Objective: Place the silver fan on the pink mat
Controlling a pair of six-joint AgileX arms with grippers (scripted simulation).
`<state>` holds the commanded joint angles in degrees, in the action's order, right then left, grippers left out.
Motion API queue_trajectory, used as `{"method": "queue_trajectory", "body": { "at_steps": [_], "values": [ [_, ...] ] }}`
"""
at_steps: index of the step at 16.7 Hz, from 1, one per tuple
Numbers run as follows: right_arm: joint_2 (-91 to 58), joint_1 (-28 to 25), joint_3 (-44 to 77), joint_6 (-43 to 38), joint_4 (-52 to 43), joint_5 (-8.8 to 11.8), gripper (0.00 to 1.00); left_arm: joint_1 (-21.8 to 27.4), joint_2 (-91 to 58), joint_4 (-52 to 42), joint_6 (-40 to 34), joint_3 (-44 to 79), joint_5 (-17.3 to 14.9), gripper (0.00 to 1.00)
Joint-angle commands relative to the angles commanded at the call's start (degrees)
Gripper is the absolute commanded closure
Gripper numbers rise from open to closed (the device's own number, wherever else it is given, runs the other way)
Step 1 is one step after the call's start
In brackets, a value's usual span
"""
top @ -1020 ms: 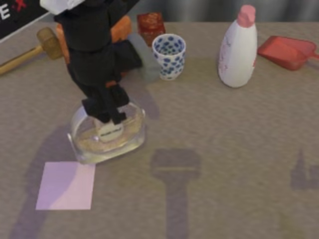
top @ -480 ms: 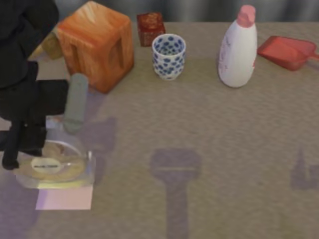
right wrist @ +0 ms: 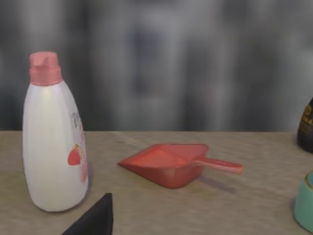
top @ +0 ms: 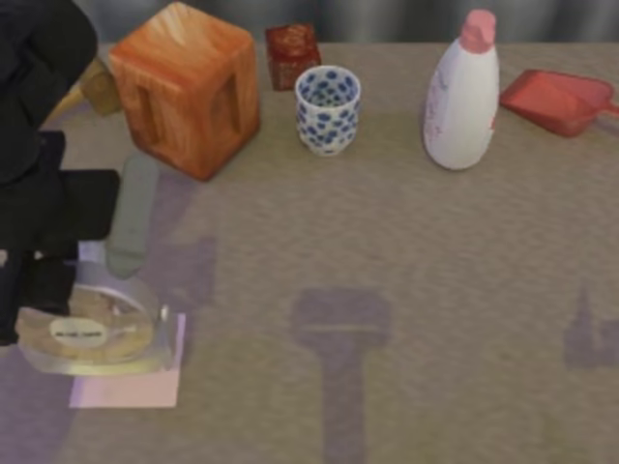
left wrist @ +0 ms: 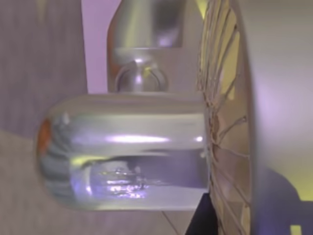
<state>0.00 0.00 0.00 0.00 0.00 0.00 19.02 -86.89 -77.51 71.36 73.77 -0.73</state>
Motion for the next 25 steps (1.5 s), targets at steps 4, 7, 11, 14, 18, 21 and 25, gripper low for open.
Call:
{"method": "queue_trajectory", "body": {
  "at_steps": [4,7,11,14,18,21,25],
  "values": [
    [0.0,0.0,0.0,0.0,0.0,0.0,0.0,-0.34,-0.61,5.82,0.15,-4.98,-0.02,1.0],
    [0.0,0.0,0.0,0.0,0.0,0.0,0.0,-0.38,-0.76,7.02,0.25,-6.08,-0.04,1.0],
    [0.0,0.0,0.0,0.0,0.0,0.0,0.0,-0.38,-0.76,7.02,0.25,-6.08,-0.04,0.85],
    [0.0,0.0,0.0,0.0,0.0,0.0,0.0,-0.38,-0.76,7.02,0.25,-6.08,-0.04,0.62],
    [0.0,0.0,0.0,0.0,0.0,0.0,0.0,-0.38,-0.76,7.02,0.25,-6.08,-0.04,0.32],
    [0.0,0.0,0.0,0.0,0.0,0.0,0.0,-0.38,-0.76,7.02,0.25,-6.08,-0.04,0.1],
    [0.0,0.0,0.0,0.0,0.0,0.0,0.0,-0.38,-0.76,7.02,0.25,-6.08,-0.04,0.0]
  ]
}}
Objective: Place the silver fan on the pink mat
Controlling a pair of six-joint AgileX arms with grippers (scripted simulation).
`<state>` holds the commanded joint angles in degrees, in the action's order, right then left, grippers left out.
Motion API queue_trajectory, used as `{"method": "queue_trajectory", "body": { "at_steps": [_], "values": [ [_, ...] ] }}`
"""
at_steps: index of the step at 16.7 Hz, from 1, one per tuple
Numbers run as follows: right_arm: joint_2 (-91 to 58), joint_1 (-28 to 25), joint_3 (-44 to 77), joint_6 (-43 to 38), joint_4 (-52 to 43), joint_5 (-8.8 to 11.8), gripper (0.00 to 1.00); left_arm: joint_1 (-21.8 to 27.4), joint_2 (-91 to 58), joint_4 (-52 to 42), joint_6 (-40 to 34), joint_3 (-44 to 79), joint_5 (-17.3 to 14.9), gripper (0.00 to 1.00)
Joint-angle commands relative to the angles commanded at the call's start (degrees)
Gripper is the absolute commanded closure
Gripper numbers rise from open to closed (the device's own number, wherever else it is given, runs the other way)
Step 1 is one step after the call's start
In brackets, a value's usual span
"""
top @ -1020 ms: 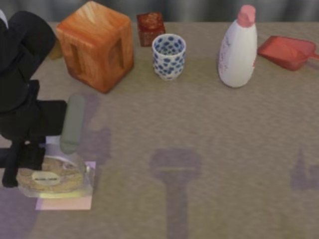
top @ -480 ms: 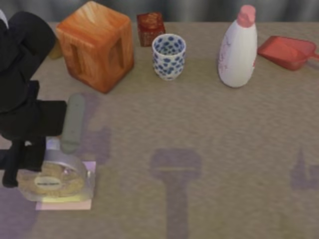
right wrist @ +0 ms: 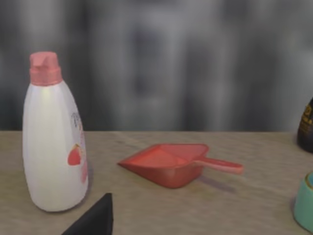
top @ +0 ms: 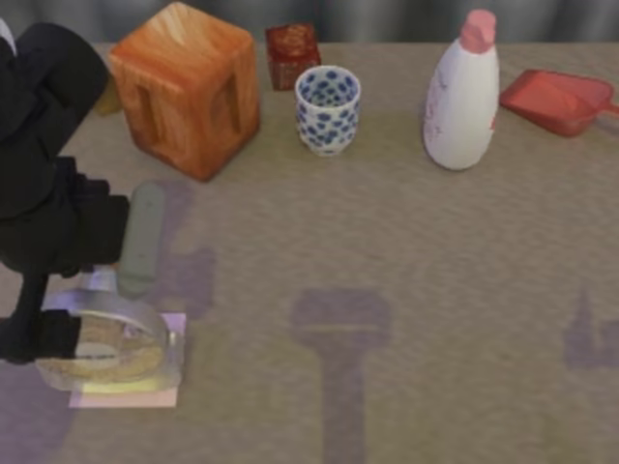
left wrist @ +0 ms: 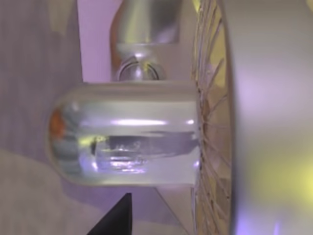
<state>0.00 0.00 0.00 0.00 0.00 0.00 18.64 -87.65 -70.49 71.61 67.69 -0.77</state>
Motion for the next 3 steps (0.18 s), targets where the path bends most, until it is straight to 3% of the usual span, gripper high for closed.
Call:
{"method": "queue_trajectory", "body": {
  "at_steps": [3],
  "values": [
    [0.0,0.0,0.0,0.0,0.0,0.0,0.0,0.0,0.0,0.0,0.0,0.0,0.0,0.0]
  ]
}}
